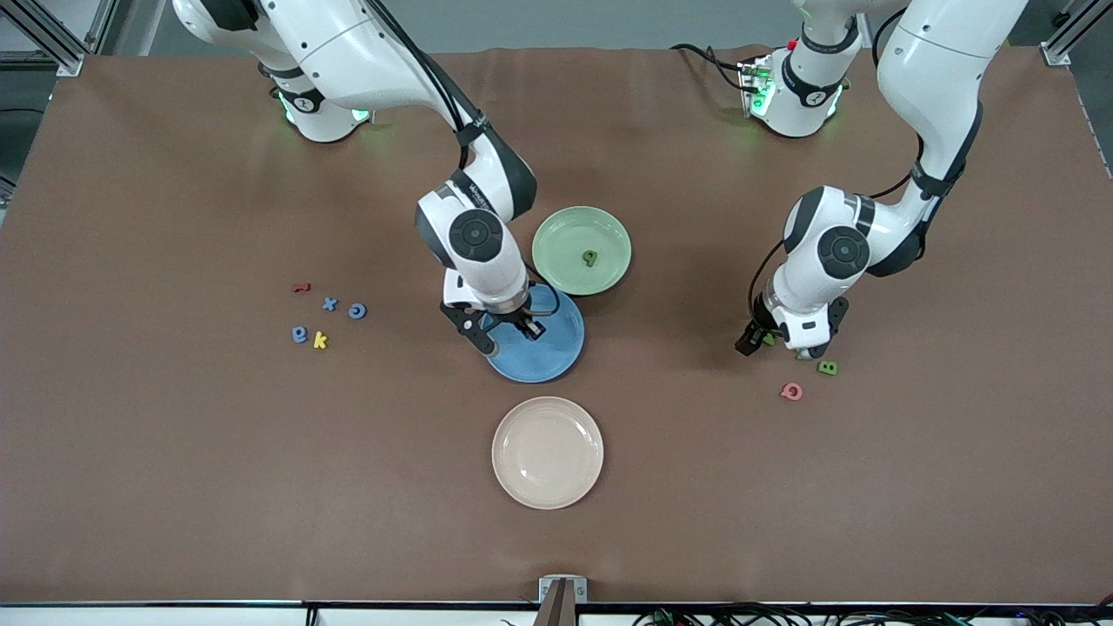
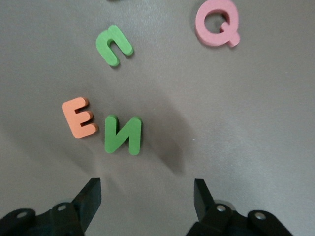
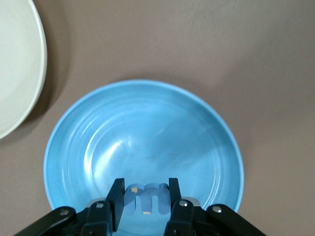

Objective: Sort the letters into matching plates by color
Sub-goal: 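Return the left gripper to green N while the right gripper drops m in blue plate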

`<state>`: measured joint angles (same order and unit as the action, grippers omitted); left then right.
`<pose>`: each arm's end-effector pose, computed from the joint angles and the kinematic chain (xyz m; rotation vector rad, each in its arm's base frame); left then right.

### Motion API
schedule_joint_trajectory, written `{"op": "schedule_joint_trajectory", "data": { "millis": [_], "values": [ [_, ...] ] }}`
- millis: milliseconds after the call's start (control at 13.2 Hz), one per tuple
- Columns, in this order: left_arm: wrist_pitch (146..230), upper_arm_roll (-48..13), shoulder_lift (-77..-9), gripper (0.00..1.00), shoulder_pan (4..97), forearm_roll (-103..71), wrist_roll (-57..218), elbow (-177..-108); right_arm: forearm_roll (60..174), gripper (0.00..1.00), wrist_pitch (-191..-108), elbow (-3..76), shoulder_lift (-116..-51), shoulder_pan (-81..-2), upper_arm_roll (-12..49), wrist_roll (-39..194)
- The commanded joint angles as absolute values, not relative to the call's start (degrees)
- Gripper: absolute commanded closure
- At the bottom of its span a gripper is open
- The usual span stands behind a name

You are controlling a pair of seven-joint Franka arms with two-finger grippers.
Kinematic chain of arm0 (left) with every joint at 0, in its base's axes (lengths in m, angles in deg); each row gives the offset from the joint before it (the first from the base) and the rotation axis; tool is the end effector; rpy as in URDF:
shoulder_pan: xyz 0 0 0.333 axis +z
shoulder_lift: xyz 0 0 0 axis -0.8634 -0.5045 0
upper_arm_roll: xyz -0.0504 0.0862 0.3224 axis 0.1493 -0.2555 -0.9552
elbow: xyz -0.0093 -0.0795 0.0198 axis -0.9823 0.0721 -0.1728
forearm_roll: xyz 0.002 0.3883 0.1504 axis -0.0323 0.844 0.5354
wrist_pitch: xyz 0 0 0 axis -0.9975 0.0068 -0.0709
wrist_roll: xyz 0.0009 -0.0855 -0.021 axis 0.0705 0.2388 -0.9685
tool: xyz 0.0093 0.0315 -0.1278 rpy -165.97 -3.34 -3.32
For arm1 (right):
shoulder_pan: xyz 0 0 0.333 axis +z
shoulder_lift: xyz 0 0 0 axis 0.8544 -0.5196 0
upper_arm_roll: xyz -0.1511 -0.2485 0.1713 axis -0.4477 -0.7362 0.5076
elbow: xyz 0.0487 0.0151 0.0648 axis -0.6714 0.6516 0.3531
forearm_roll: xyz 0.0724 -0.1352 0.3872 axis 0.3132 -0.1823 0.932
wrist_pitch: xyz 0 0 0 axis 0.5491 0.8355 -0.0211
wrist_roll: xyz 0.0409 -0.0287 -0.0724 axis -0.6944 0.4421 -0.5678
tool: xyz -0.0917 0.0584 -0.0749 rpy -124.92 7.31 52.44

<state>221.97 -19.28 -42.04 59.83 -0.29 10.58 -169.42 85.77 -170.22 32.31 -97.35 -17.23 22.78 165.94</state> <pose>0.5492 -0.1684 0.1636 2.7329 1.4445 -0.0577 0.5528 0.4708 0.2093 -2.8070 1.2146 0.0248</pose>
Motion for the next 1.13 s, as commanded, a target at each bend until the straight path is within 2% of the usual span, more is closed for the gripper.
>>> {"op": "schedule_joint_trajectory", "data": {
  "millis": [0,377,679,755,830,906,1057],
  "values": [
    [223.0,-19.0,-42.3,0.16,60.7,0.7,10.0,-170.0,85.9,1.0,-169.4,27.0,-101.1,-14.8,22.1,170.4],
    [222.9,-19.2,-42.8,0.16,62.2,3.3,10.4,-170.4,85.5,1.0,-169.7,21.0,-107.0,-12.2,22.0,175.6],
    [223.0,-19.2,-44.1,0.17,63.8,5.5,10.5,-169.9,85.6,0.97,-169.6,20.7,-107.4,-12.0,22.1,176.1],
    [223.1,-19.2,-44.3,0.17,63.7,5.5,10.5,-169.8,85.7,0.73,-169.4,20.7,-107.4,-12.0,22.1,176.1],
    [223.1,-19.2,-44.4,0.17,63.7,5.5,10.5,-169.8,85.8,0.15,-169.3,20.7,-107.4,-12.4,22.1,176.3],
    [223.1,-19.2,-44.5,0.17,63.7,5.5,10.5,-169.7,85.4,0.0,-169.3,20.7,-107.3,-12.1,22.0,176.3],
    [223.1,-19.2,-44.5,0.2,63.7,5.5,10.6,-169.5,85.1,0.0,-169.3,20.7,-107.3,-12.1,22.0,176.1]
  ]
}}
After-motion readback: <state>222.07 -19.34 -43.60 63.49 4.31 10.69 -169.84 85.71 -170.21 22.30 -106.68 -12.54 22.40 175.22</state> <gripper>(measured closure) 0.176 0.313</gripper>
